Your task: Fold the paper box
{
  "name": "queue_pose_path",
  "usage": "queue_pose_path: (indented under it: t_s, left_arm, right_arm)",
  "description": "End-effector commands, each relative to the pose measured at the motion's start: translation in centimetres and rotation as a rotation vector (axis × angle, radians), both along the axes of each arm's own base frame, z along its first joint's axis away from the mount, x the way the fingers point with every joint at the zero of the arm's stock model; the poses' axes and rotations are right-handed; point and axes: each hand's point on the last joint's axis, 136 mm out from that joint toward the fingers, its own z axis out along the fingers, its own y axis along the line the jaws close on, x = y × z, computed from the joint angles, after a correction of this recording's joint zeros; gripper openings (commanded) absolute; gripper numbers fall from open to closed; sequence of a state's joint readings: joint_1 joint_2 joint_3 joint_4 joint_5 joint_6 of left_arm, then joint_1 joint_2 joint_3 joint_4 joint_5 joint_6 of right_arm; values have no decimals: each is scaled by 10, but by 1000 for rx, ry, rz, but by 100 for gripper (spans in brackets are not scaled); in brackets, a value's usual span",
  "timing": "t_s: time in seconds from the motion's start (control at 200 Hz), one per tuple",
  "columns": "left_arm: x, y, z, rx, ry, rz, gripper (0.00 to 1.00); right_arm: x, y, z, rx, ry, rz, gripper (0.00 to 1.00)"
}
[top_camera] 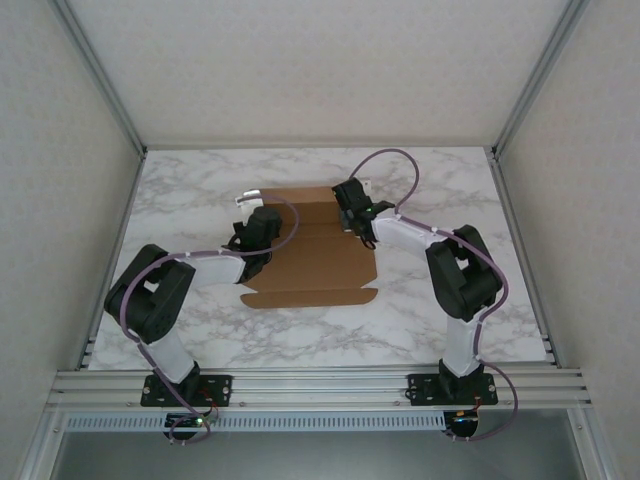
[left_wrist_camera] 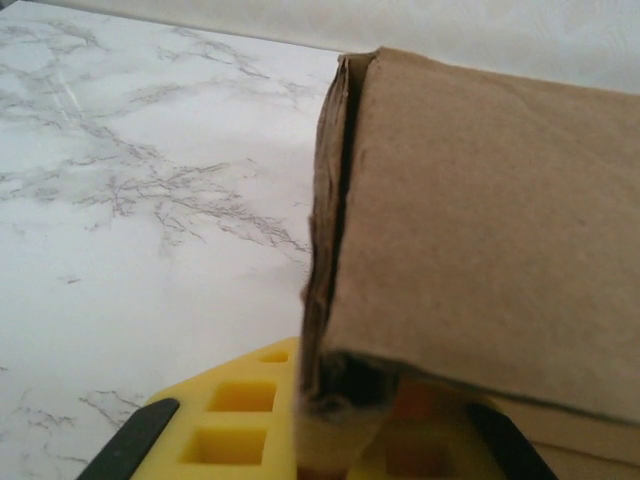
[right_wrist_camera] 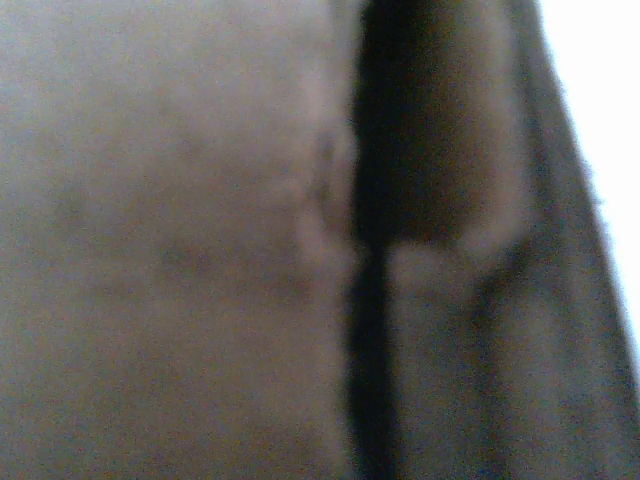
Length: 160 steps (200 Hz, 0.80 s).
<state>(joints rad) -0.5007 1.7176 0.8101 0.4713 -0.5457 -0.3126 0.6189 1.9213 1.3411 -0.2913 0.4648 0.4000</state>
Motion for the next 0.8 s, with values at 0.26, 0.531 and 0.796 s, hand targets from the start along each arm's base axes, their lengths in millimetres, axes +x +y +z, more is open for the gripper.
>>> queue_pose_path:
  t_s: [0.26, 0.531, 0.796]
  left_arm:
    - [-7, 13, -17, -70, 34, 111, 0]
    - [-13, 15, -6, -110, -4, 91, 0]
    - [-20, 23, -17, -138, 3, 134, 0]
  right_arm:
    - [-24, -35, -16, -41, 60, -246, 1]
    - [-30, -36, -10, -23, 39, -197, 9]
    - [-43, -32, -7, 67, 74, -220, 8]
